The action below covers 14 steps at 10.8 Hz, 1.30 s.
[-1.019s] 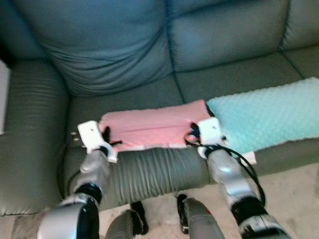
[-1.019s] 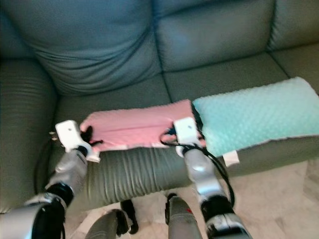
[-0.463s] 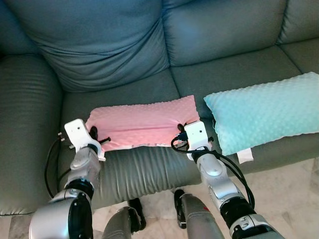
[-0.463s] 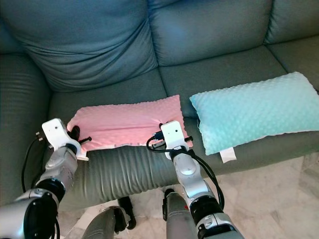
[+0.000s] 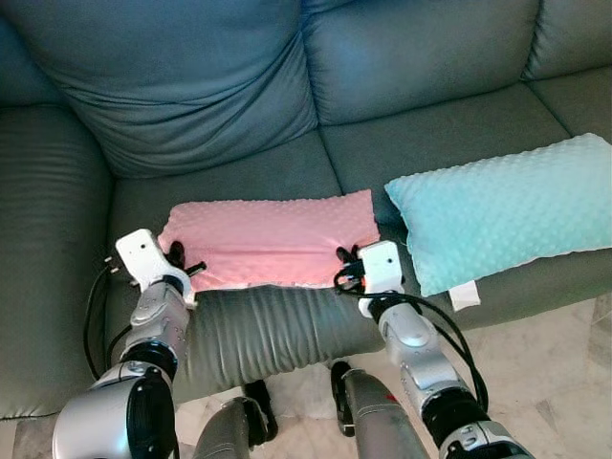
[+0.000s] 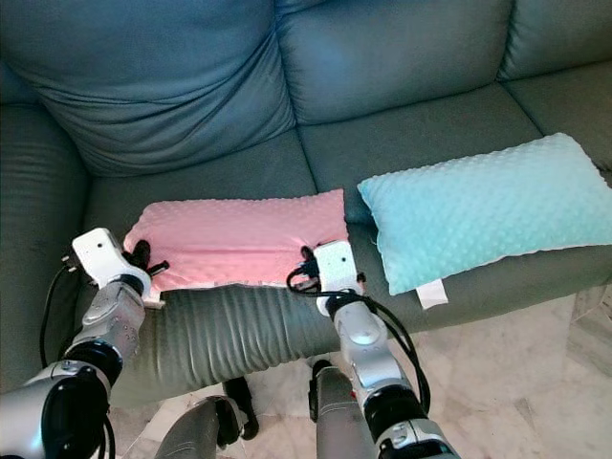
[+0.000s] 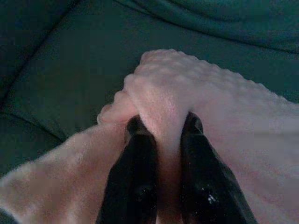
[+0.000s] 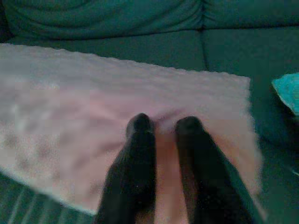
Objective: Move the pillow to the sofa
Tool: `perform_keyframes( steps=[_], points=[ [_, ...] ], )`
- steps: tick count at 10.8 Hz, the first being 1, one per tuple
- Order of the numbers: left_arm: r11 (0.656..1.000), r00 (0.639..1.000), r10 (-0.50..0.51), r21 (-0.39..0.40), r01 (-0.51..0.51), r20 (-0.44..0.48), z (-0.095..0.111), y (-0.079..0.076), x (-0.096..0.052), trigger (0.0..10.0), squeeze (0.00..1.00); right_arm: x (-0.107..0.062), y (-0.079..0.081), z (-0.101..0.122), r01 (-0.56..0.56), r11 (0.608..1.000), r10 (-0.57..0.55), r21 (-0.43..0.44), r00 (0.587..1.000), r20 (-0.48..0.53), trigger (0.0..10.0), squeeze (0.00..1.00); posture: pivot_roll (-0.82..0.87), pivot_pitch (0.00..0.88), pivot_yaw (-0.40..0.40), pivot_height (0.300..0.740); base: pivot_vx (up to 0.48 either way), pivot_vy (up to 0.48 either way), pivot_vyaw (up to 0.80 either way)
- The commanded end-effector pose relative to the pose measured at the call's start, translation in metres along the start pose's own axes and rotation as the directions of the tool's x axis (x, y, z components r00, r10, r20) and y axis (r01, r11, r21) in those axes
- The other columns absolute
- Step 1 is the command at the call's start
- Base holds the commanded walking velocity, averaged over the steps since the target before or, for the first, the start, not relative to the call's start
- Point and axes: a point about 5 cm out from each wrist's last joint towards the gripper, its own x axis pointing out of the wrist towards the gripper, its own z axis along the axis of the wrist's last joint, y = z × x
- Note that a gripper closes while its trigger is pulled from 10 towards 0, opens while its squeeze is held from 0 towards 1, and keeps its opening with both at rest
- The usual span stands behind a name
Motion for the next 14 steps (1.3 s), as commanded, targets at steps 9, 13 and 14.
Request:
perform_keyframes(
  steps=[9, 13, 14],
  points=[
    [0.995, 0.995, 0.098, -0.011, -0.098, 0.01, -0.01, 0.048, -0.011, 10.0, 1.0, -0.006, -0.006, -0.013, -0.013, 0.999, 0.015, 0.044, 0.999, -0.044, 10.0, 1.0, -0.32, 0.394, 0.064, 0.74, 0.0, 0.0, 0.0],
    [0.998, 0.993, 0.061, 0.012, -0.063, 0.097, -0.01, 0.06, -0.02, 10.0, 1.0, -0.001, -0.005, -0.001, -0.067, 0.997, 0.066, 0.033, 0.998, 0.016, 10.0, 1.0, -0.27, 0.302, 0.079, 0.74, 0.0, 0.0, 0.0],
    [0.999, 0.99, 0.041, 0.015, -0.043, 0.132, -0.009, 0.064, -0.023, 10.0, 1.0, 0.0, -0.003, 0.003, -0.085, 0.996, 0.084, 0.034, 0.996, 0.034, 10.0, 1.0, -0.26, 0.284, 0.082, 0.74, 0.0, 0.0, 0.0]
  ],
)
